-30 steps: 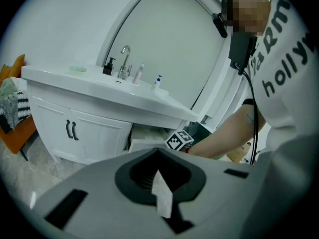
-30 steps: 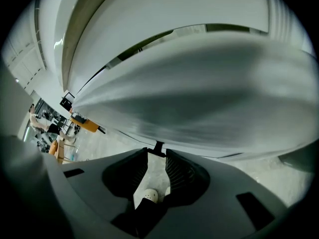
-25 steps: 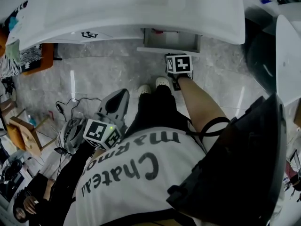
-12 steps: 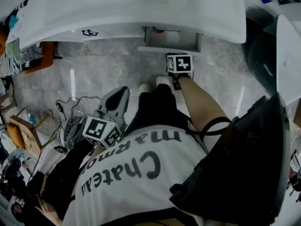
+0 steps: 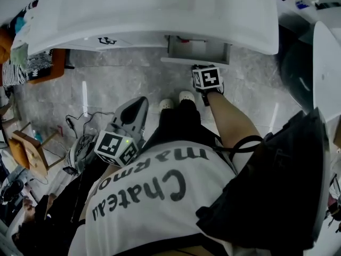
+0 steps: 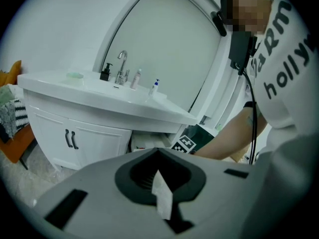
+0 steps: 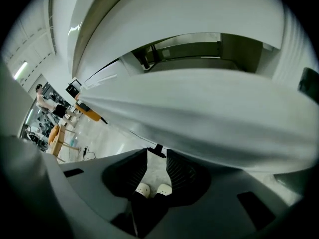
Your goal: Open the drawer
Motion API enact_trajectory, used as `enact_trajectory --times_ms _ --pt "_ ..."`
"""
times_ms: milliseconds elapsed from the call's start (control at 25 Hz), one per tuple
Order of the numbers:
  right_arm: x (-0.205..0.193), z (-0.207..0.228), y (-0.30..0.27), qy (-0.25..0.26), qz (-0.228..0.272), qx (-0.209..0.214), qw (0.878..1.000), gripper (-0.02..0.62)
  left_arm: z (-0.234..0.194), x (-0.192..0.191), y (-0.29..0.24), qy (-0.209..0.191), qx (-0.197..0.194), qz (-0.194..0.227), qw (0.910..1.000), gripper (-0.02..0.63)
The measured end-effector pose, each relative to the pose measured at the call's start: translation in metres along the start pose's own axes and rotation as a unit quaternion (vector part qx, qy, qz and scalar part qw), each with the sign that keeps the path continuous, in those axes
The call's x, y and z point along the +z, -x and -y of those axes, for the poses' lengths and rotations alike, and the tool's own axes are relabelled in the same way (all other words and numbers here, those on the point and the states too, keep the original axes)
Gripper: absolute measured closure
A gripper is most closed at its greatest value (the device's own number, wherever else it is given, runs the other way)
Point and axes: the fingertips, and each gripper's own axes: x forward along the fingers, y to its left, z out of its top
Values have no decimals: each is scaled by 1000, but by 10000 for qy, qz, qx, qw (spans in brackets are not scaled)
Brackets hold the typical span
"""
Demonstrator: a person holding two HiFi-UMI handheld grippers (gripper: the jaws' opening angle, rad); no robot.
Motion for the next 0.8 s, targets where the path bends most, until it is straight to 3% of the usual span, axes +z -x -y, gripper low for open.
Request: enact_trajectory --times_ms 480,640,680,800 --pt "3 17 34 -964 347 -48 9947 452 7 35 -13 -322 -229 291 9988 606" --pt "-7 21 57 -1382 442 61 9894 512 11 49 -22 -442 -353 443 9974 606" --pt "-9 21 66 -1426 473 90 9886 556 11 53 -24 -465 -377 489 9970 606" --pt "-10 27 100 -1369 665 179 9882 581 16 66 -33 -542 -526 645 9951 606"
